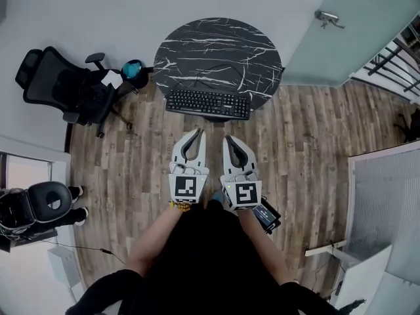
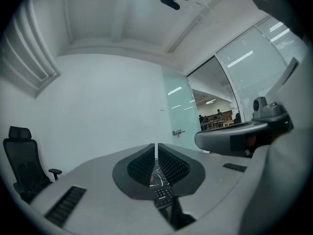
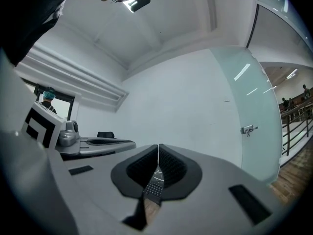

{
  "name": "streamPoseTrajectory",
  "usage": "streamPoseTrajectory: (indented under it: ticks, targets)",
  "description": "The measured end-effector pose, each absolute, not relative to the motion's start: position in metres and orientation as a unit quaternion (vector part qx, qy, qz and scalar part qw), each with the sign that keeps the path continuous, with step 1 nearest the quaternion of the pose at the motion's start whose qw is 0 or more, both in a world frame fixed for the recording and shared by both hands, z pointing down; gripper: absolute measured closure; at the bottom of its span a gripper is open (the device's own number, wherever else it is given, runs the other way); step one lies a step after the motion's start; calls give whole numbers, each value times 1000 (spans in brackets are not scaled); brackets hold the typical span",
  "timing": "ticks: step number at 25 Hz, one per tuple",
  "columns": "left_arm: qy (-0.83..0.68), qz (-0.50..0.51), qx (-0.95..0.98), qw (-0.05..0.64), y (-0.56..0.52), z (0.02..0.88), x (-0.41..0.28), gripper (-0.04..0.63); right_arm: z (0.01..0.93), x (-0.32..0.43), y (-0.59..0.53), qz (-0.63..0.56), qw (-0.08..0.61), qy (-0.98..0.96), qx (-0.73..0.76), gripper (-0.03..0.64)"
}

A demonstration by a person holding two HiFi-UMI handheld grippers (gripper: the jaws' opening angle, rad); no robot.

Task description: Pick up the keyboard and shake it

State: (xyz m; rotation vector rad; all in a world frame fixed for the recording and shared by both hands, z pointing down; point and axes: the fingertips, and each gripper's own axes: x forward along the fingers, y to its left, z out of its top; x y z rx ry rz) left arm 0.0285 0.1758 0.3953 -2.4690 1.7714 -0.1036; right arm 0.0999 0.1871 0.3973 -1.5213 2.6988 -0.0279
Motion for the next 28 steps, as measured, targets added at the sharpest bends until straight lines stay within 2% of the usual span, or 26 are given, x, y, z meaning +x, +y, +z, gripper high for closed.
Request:
streamPoseTrajectory:
  ticks: [28]
  targets:
    - [546,-27,-836,41,204,401,8,566,407,68,215,-18,-12,861,-508,588]
